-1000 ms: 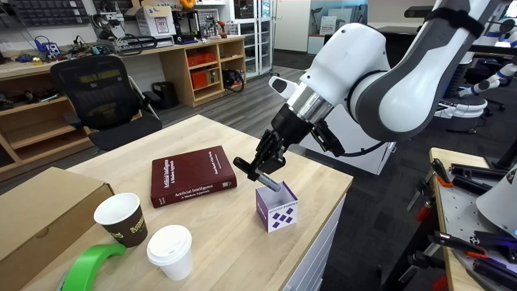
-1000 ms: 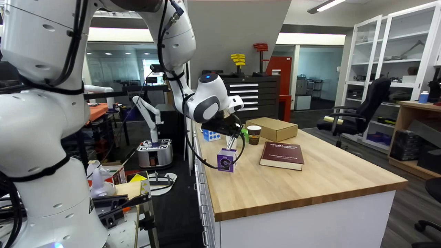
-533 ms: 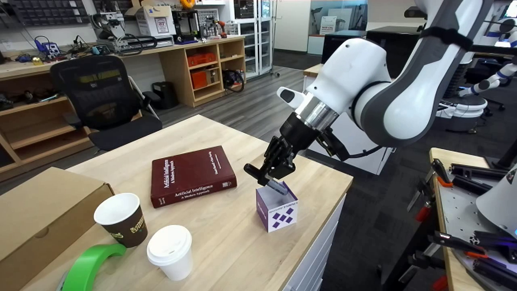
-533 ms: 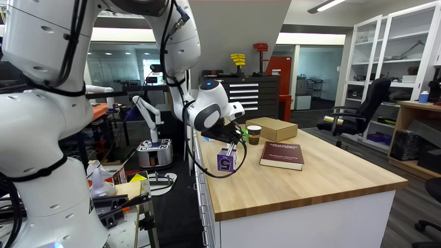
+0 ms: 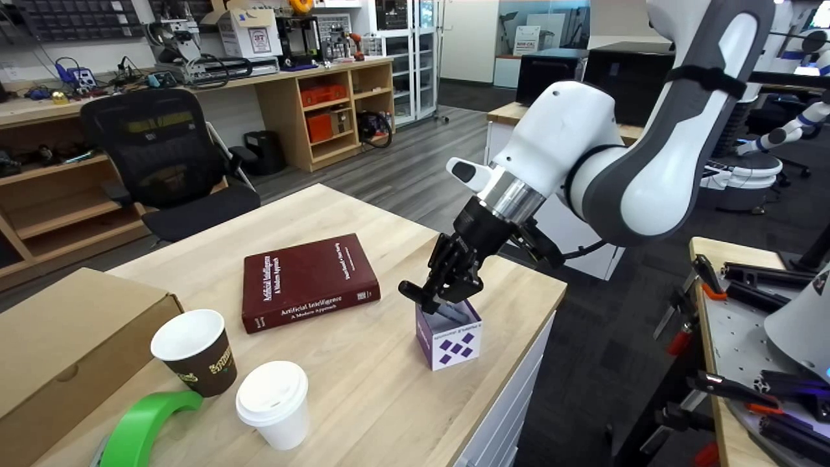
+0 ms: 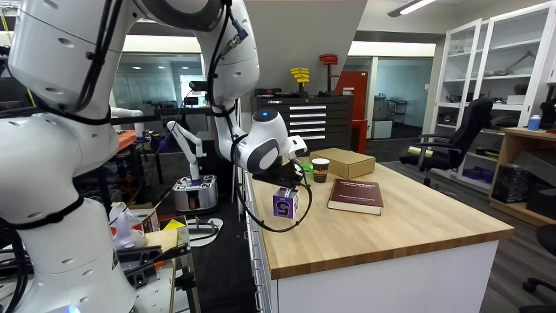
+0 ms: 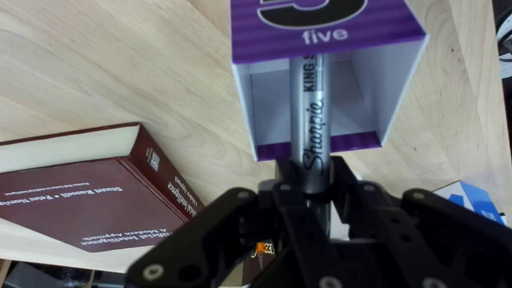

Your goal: Pick the marker and put it in the box

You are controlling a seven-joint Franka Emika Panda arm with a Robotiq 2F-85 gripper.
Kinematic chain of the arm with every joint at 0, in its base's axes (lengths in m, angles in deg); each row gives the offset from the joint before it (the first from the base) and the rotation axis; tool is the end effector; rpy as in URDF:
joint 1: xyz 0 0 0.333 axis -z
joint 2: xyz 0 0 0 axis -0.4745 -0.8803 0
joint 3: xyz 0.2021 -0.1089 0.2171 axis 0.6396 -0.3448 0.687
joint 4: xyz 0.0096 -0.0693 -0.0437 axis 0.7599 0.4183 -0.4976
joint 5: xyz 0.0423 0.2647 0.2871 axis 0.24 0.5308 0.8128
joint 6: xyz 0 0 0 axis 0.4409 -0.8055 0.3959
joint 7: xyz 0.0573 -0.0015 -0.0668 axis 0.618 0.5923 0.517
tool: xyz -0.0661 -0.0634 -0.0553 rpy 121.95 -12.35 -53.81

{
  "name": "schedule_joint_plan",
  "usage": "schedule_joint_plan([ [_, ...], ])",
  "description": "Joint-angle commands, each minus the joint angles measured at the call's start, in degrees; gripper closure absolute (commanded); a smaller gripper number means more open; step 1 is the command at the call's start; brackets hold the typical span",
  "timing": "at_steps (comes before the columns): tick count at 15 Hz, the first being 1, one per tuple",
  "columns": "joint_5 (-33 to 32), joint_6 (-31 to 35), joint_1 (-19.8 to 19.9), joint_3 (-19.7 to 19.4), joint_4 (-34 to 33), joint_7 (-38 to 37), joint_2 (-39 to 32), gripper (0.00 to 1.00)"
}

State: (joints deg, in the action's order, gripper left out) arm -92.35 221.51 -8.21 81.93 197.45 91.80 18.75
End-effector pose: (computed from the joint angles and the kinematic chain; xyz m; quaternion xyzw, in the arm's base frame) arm 0.4888 0.1967 0.2221 -0.8923 -0.3215 -0.2857 0.1370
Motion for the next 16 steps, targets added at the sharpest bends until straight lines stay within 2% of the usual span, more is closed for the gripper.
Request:
schedule_joint_plan([
  [1, -2.69, 1.19, 3.19, 2.38, 0.49, 0.78, -1.45, 0.58],
  [2, -2.95, 1.09, 3.52, 2.77, 0.66, 0.46, -1.51, 0.48],
  [8, -4.59, 1.18, 4.37, 3.34, 1.17, 0.51, -0.91, 0.11],
  [10, -4.82, 1.15, 4.46, 3.45, 1.32, 0.47, -0.59, 0.01],
  [16, -4.44, -1.91, 3.79, 3.06, 1.28, 0.18, 1.48, 0.00],
])
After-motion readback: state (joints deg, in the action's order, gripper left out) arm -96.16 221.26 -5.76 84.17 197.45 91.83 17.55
